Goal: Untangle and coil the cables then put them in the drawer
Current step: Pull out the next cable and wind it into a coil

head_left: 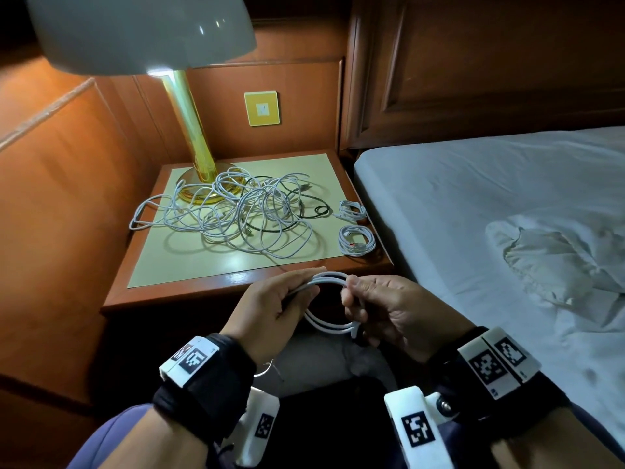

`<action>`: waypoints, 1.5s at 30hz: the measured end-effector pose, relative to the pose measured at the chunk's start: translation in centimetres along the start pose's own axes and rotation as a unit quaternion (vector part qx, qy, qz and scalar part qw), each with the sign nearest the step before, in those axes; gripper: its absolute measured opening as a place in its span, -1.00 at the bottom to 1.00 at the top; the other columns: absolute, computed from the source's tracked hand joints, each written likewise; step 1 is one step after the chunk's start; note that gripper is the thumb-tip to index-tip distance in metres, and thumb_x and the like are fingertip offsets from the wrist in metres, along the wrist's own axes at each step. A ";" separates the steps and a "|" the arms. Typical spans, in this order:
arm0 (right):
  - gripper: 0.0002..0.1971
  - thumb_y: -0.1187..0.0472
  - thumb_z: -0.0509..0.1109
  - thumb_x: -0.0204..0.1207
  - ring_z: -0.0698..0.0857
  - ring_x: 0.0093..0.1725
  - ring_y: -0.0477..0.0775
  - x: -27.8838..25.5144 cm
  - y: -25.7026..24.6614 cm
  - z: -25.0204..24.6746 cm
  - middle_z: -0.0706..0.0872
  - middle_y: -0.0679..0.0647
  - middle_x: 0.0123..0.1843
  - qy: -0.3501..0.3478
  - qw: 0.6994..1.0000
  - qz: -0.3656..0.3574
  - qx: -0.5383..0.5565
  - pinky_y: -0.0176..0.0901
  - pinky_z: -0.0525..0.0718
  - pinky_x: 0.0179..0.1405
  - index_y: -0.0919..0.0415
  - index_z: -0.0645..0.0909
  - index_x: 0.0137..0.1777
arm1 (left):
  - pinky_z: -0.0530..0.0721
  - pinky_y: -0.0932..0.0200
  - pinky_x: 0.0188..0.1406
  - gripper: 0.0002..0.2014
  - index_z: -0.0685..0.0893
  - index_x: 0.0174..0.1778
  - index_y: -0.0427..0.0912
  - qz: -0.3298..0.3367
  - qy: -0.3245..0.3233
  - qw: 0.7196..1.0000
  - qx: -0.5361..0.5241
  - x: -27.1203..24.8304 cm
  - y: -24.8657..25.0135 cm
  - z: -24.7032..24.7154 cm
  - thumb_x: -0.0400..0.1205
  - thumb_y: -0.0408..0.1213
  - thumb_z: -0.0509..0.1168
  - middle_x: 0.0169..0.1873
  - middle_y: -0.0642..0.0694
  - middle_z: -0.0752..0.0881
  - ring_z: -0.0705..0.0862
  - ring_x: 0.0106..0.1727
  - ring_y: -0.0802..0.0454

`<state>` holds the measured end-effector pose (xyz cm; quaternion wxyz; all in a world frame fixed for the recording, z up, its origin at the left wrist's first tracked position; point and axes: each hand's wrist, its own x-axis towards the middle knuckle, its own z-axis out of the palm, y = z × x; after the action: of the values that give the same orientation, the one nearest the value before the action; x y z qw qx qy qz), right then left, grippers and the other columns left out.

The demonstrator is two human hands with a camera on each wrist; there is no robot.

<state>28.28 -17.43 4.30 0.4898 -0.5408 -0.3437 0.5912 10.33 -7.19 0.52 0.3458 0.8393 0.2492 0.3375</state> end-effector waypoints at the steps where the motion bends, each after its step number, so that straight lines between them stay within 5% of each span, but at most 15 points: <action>1: -0.69 -0.08 0.31 0.49 0.25 -0.46 0.07 0.1 0.0 0.0 0.50 0.05 -0.46 0.002 1.000 0.000 0.005 0.09 -0.01 -0.35 0.16 0.63 -0.28 | 0.62 0.37 0.20 -0.72 0.73 0.28 0.06 -0.002 0.006 1.000 -0.007 0.0 0.0 0.0 0.66 -0.22 0.33 0.12 0.26 0.79 0.73 0.17 0.34; 4: -0.67 -0.11 0.31 0.51 0.21 -0.51 0.05 0.5 0.1 0.2 0.47 0.04 -0.45 0.016 1.000 0.012 0.018 0.12 -0.03 -0.31 0.12 0.61 -0.32 | 0.74 0.07 0.03 -0.78 0.75 0.18 0.11 -0.042 0.021 0.998 -0.034 0.2 -0.3 -0.1 0.61 -0.10 0.38 -0.10 0.09 0.81 0.77 -0.07 0.11; 8: -0.64 -0.06 0.23 0.69 0.31 -0.51 -0.02 1.0 -0.1 0.1 0.41 0.02 -0.43 0.053 0.998 0.008 0.037 -0.12 0.26 -0.47 0.14 0.53 -0.27 | 0.72 -0.07 -0.18 -0.71 0.72 0.04 0.08 -0.110 0.033 0.992 -0.051 0.5 -0.8 -0.5 0.52 0.14 0.44 -0.30 -0.11 0.68 0.67 -0.25 -0.13; 13: -0.64 -0.03 0.15 0.75 0.19 -0.68 -0.14 1.3 -1.0 -1.1 0.34 -0.06 -0.46 0.107 0.983 -0.027 0.147 -0.13 0.27 -0.43 0.08 0.42 -0.27 | 0.46 0.28 -0.43 -0.93 0.66 -0.08 -0.08 -0.143 0.059 0.987 -0.049 0.9 -1.2 -1.9 0.67 -0.21 0.40 -0.40 -0.01 0.56 0.47 -0.44 0.17; 19: -0.66 -0.02 0.16 0.76 0.18 -0.67 -0.15 1.5 -1.0 -2.7 0.35 -0.08 -0.44 0.170 0.964 -0.059 0.198 -0.14 0.28 -0.39 0.05 0.42 -0.26 | 0.52 0.16 -0.33 -0.86 0.70 -0.18 -0.02 -0.167 0.091 0.982 0.010 0.7 -2.1 -3.3 0.61 -0.08 0.44 -0.38 -0.06 0.68 0.56 -0.38 0.07; 22: -0.67 0.00 0.21 0.76 0.23 -0.64 -0.13 1.9 -0.7 -2.4 0.43 -0.06 -0.42 0.179 0.968 -0.086 0.151 -0.15 0.33 -0.41 0.08 0.45 -0.25 | 0.49 0.45 -0.36 -0.90 0.72 -0.22 0.00 -0.148 0.071 0.983 0.084 0.4 -1.4 -2.7 0.60 -0.26 0.46 -0.31 0.01 0.71 0.58 -0.36 0.19; 29: -0.65 0.01 0.28 0.74 0.45 -0.57 -0.05 2.5 0.1 -0.8 0.63 0.06 -0.41 0.264 0.940 -0.181 -0.117 -0.20 0.44 -0.54 0.14 0.58 -0.27 | 0.41 0.67 -0.14 -0.78 0.84 -0.05 -0.15 -0.081 0.027 0.990 0.110 0.0 -0.6 -1.2 0.52 -0.53 0.42 -0.20 0.07 0.66 0.59 -0.22 0.50; 34: -0.66 -0.02 0.31 0.72 0.57 -0.55 -0.16 2.6 1.0 -0.3 0.74 -0.01 -0.36 0.264 0.887 -0.254 -0.280 -0.23 0.57 -0.43 0.19 0.65 -0.19 | 0.64 0.35 -0.04 -0.80 0.87 0.02 0.00 -0.058 -0.014 0.993 0.101 0.0 -0.8 -0.8 0.55 -0.37 0.51 -0.09 0.04 0.79 0.72 -0.14 0.12; 37: -0.66 -0.03 0.33 0.70 0.61 -0.51 -0.17 2.9 1.3 -0.2 0.76 -0.06 -0.34 0.265 0.868 -0.261 -0.328 -0.22 0.59 -0.38 0.22 0.64 -0.18 | 0.71 0.17 -0.05 -0.82 0.88 -0.04 0.05 -0.074 -0.018 0.994 0.073 0.0 -0.3 -1.0 0.53 -0.33 0.54 -0.18 0.11 0.81 0.74 -0.19 0.07; 41: -0.66 -0.05 0.33 0.68 0.66 -0.48 -0.04 3.0 1.4 -0.2 0.79 0.00 -0.30 0.252 0.865 -0.247 -0.355 -0.04 0.71 -0.35 0.20 0.65 -0.18 | 0.79 -0.16 -0.15 -0.83 0.84 -0.14 0.12 -0.091 -0.014 0.996 0.002 0.2 -0.3 -1.1 0.52 -0.31 0.54 -0.28 0.06 0.81 0.74 -0.29 -0.11; 45: -0.70 0.02 0.35 0.70 0.64 -0.52 -0.15 2.8 1.4 0.2 0.80 0.00 -0.29 0.218 0.884 -0.237 -0.339 -0.16 0.72 -0.35 0.22 0.69 -0.16 | 0.77 -0.23 -0.16 -0.86 0.80 -0.17 0.12 -0.078 0.002 0.996 -0.030 0.3 -0.2 -1.3 0.51 -0.26 0.54 -0.26 0.06 0.80 0.72 -0.29 -0.12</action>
<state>27.96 -15.13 2.18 0.4648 -0.6912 -0.5258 0.1722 9.46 -6.31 1.15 0.3959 0.8056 0.3043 0.3190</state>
